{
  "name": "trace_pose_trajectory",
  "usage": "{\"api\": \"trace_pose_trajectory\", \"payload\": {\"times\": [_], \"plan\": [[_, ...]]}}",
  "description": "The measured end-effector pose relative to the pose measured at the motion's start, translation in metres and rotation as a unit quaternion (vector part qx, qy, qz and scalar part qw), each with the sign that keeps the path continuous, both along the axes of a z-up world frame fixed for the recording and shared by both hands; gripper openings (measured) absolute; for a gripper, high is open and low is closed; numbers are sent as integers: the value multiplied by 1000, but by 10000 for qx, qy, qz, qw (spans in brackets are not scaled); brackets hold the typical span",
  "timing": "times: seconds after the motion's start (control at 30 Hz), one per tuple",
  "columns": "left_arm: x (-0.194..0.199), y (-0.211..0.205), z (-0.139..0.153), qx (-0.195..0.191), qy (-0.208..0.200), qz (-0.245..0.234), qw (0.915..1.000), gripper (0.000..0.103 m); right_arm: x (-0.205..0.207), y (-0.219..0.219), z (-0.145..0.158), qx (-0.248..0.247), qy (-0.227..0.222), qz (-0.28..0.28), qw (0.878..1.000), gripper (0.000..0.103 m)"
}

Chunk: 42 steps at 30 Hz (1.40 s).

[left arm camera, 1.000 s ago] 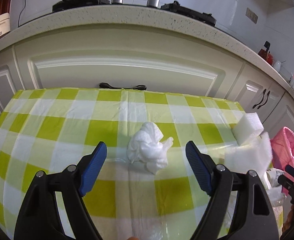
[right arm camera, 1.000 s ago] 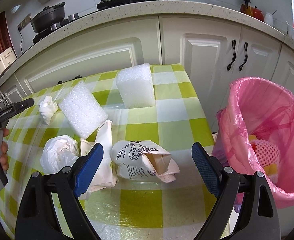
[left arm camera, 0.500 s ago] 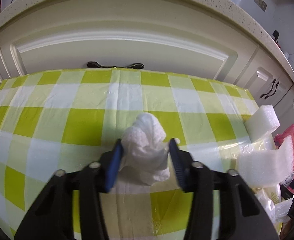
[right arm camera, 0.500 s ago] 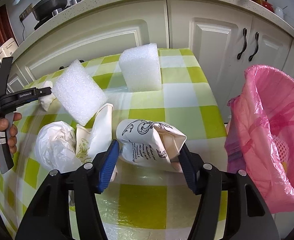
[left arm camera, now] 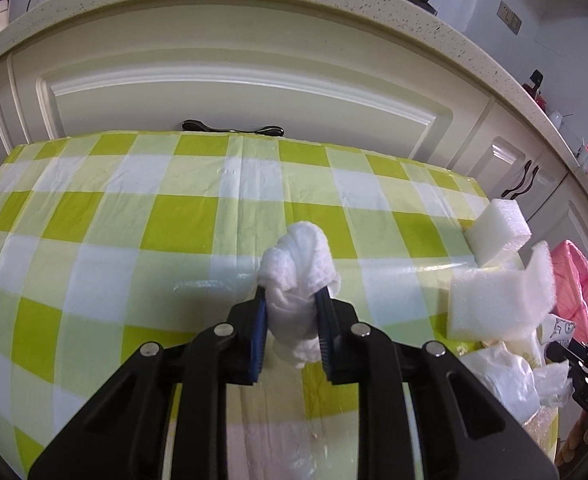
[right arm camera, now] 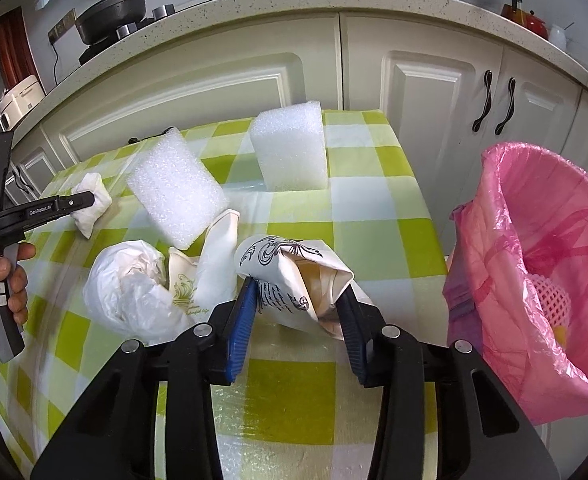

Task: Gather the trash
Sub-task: 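Grasp the printed paper wrapper with the right tool while the left grasps a white tissue, then carry the wrapper and tissue over the pink bin and open both tools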

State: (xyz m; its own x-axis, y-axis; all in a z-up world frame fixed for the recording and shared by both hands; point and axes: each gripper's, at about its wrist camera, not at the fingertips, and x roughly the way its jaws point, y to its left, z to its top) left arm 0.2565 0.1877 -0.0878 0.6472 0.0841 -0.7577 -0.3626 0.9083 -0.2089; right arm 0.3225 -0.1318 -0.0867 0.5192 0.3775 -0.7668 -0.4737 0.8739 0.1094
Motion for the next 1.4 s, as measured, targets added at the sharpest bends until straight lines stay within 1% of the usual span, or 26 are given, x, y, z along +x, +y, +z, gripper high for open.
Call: {"api": "trace_pose_trajectory", "payload": {"times": [0.23,0.4,0.67,0.8,0.9,1.13,1.4], "plan": [[-30,-10,20,77,-282,51,9996,21,-14,-9,20,105,-233,-44,9997,40],[-47,-23,39,212,-439,9,9988,21,-21,-16,33,199,-366,-112,9991,40],[-52,-61,76,375,-806,-202,9958,21,-24,-41,68,360,-737,-282,9962,40],[-44,-88,93,418,-964,-393,9937,21,-20,-63,86,392,-971,-492,9933,40],[-35,-113,103,420,-1042,-545,9922,21,-13,-85,95,368,-1111,-719,9905,40],[-7,-177,119,387,-1174,-1078,9865,21,4,-132,104,292,-1261,-1113,9853,40],[33,-268,133,250,-1266,-1883,9736,21,25,-179,107,215,-1319,-1471,9800,40]]}}
